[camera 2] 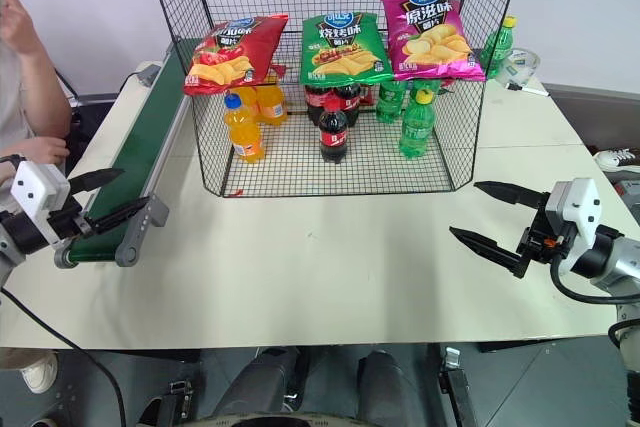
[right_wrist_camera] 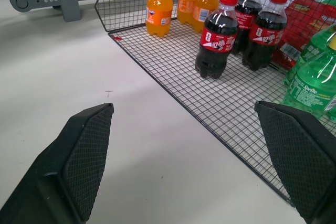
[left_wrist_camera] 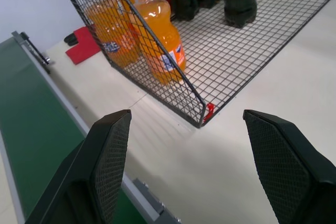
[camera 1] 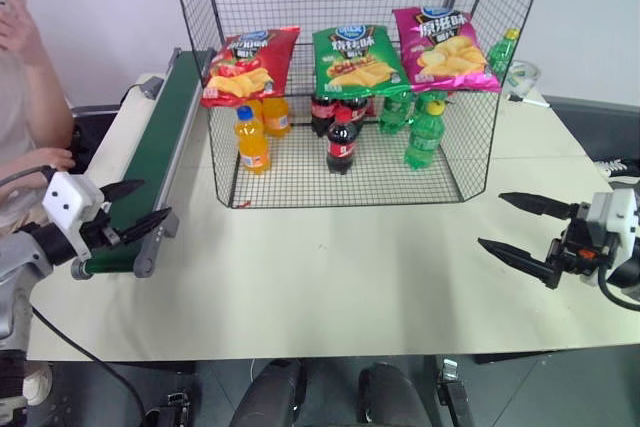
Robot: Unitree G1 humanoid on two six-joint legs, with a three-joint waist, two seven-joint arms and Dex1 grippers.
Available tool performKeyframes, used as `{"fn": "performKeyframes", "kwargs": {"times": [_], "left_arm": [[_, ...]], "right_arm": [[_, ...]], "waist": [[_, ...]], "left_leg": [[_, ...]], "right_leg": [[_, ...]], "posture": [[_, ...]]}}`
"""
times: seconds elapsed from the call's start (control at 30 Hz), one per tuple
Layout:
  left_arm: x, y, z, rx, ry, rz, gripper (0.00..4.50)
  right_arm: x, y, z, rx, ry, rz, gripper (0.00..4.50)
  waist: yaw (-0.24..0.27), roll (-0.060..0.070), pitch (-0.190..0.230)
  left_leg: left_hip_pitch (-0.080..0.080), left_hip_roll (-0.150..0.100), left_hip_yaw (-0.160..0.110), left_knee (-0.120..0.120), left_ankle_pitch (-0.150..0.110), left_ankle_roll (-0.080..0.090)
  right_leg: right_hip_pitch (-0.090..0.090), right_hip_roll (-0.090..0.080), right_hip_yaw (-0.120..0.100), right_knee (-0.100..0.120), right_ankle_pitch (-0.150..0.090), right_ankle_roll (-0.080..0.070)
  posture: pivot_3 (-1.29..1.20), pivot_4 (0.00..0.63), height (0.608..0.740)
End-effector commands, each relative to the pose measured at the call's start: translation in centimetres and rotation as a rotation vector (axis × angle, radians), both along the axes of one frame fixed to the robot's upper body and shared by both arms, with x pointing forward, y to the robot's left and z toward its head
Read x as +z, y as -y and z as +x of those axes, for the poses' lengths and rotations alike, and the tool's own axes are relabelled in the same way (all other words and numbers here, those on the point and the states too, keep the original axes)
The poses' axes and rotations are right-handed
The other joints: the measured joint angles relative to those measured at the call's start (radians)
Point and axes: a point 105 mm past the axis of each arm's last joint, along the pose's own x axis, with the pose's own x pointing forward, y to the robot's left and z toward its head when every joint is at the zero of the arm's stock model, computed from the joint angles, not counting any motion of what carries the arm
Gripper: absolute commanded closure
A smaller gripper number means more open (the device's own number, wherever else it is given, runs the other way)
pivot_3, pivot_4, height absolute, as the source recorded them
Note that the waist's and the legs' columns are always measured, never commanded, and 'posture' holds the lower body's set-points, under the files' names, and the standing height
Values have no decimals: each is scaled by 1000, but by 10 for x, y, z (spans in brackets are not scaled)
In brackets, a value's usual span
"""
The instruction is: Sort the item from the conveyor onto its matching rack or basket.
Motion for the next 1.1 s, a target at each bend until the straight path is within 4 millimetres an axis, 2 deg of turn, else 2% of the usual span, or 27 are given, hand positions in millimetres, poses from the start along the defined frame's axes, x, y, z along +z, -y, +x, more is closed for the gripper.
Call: {"fn": "performKeyframes", "kwargs": {"times": [0.03, 0.23, 0.53, 1.1], "left_arm": [[8, -2, -4, -19, 26, -7, 939], [11, 0, -3, -23, 64, -10, 939], [7, 9, -13, -64, 100, 0, 939], [6, 16, -15, -86, 114, 2, 939]], "right_arm": [[7, -1, 0, 3, 42, -1, 0], [5, 1, 1, 2, 39, -2, 0], [8, 1, 7, 26, 46, -10, 0], [3, -1, 5, 32, 43, -10, 0]], "waist": [[-1, 0, 0], [0, 0, 0], [0, 0, 1], [0, 0, 1]], "left_leg": [[0, 0, 0, 0, 0, 0], [0, 0, 0, 0, 0, 0], [0, 0, 0, -1, 0, 0], [0, 0, 0, -1, 0, 0]], "right_leg": [[0, 0, 0, 0, 0, 0], [0, 0, 0, 0, 0, 0], [0, 0, 0, -1, 0, 0], [0, 0, 0, -1, 0, 0]], "posture": [[0, 150, 740], [0, 150, 740], [0, 150, 740], [0, 150, 740]]}}
